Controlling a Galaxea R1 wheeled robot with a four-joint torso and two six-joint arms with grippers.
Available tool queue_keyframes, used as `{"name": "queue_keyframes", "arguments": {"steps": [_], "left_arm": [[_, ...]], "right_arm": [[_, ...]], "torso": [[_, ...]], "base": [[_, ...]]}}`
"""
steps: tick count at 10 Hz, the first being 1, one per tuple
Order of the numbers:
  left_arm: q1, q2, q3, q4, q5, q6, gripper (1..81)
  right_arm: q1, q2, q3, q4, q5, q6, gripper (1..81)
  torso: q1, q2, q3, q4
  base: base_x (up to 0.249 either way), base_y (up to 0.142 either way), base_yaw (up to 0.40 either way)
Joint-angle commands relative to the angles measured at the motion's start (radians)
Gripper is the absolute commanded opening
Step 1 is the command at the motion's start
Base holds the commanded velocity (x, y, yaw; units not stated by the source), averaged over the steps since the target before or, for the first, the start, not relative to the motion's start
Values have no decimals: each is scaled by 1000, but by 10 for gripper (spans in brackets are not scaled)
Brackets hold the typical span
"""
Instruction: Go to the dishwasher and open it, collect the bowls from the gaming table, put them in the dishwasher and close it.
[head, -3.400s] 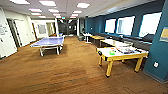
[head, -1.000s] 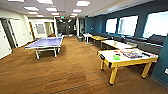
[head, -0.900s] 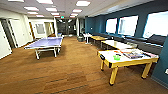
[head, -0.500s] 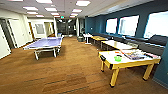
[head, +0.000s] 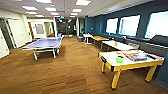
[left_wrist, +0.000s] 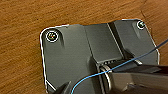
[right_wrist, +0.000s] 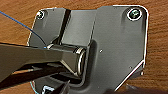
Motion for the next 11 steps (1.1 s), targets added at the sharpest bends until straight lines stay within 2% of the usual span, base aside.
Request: {"name": "queue_keyframes", "arguments": {"steps": [1,11], "left_arm": [[-55,-2,-3,-3,45,4,811],[-55,0,-3,-3,45,4,811]], "right_arm": [[47,-6,-3,-9,-56,-5,811],[47,-2,-8,-12,-56,-5,811]], "torso": [[0,0,0,0],[0,0,0,0]], "base": [[145,0,0],[145,0,0]]}}
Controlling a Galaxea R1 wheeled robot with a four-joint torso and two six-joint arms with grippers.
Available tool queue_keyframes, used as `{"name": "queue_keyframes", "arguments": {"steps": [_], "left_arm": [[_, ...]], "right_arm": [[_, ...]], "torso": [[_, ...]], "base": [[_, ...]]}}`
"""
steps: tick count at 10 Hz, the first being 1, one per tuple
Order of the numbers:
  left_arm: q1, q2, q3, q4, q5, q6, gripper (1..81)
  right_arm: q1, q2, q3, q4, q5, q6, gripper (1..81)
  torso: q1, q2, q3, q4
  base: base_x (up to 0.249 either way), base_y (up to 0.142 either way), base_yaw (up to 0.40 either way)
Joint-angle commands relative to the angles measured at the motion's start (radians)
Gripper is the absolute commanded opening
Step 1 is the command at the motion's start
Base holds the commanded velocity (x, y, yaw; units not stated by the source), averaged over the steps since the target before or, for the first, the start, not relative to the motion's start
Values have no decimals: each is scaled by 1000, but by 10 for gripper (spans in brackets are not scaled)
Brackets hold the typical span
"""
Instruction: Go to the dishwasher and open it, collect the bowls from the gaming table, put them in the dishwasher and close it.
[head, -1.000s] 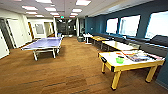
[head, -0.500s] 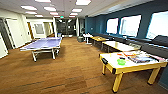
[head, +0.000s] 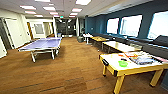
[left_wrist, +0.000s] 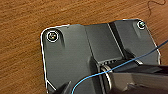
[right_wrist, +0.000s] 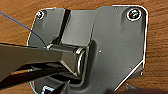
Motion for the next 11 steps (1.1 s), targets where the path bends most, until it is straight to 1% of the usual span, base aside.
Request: {"name": "queue_keyframes", "arguments": {"steps": [1,8,11], "left_arm": [[-56,-1,-3,-3,47,7,811],[-56,-2,-3,-3,45,7,811],[-56,-2,-3,-4,47,6,811]], "right_arm": [[46,-3,-2,-12,-56,-5,811],[46,-1,-6,-11,-56,-5,811],[47,-1,-6,-11,-56,-5,811]], "torso": [[0,0,0,0],[0,0,0,0],[1,0,0,0]], "base": [[145,0,0],[139,0,0],[25,0,0]]}}
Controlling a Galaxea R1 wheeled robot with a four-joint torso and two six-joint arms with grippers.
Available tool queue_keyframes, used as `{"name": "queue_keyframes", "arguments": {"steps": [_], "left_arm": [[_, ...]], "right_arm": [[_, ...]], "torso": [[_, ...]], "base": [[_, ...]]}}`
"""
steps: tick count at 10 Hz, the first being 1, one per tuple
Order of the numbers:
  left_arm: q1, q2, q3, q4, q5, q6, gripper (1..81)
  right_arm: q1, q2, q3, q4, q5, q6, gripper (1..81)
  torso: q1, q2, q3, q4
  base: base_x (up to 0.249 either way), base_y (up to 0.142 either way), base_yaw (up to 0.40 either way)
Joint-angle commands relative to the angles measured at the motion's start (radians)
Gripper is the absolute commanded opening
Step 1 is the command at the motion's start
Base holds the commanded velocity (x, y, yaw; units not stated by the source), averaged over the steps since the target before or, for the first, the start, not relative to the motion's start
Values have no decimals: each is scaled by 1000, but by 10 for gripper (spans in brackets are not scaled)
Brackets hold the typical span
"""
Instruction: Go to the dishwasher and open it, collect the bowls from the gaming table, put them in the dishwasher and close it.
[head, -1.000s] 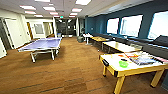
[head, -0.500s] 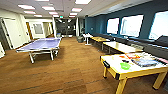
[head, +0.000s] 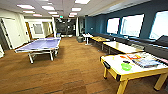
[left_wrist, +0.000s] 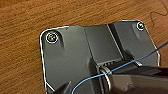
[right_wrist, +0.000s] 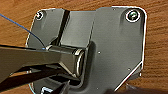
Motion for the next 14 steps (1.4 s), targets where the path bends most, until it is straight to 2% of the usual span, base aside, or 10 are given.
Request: {"name": "queue_keyframes", "arguments": {"steps": [1,8,14], "left_arm": [[-51,-5,-3,-3,49,0,811],[-51,-5,-3,-3,49,-1,811],[-51,-5,-3,-3,49,0,811]], "right_arm": [[44,-4,1,-9,-57,-5,811],[44,-4,-1,-11,-57,-5,811],[44,-1,-1,-11,-57,-5,811]], "torso": [[0,0,0,0],[-1,0,0,0],[-1,0,0,0]], "base": [[0,0,0],[0,0,-14],[0,0,-353]]}}
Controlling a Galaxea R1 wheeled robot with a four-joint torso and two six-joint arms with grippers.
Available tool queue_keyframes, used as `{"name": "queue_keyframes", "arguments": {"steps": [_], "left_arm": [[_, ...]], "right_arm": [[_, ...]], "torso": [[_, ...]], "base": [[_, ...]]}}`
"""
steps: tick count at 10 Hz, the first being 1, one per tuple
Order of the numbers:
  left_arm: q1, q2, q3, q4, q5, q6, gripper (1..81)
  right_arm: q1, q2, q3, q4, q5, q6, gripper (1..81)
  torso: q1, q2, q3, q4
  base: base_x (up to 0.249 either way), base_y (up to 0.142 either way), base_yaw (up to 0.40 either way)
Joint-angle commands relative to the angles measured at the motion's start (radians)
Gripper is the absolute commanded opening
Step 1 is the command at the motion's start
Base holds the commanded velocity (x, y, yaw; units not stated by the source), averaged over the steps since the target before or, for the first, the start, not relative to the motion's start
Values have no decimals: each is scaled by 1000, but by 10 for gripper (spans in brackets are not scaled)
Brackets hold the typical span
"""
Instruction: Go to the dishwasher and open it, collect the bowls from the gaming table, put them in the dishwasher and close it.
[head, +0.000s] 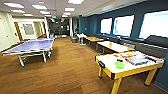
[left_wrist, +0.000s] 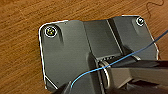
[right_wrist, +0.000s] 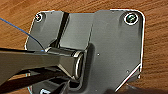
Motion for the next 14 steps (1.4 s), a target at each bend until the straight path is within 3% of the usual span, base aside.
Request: {"name": "queue_keyframes", "arguments": {"steps": [1,14], "left_arm": [[-65,-3,-2,-3,41,3,811],[-65,-5,-2,-3,41,8,811]], "right_arm": [[41,-2,5,-10,-60,-5,811],[39,-2,5,-10,-60,-5,811]], "torso": [[0,0,0,0],[0,0,0,0]], "base": [[0,0,-400],[0,0,-400]]}}
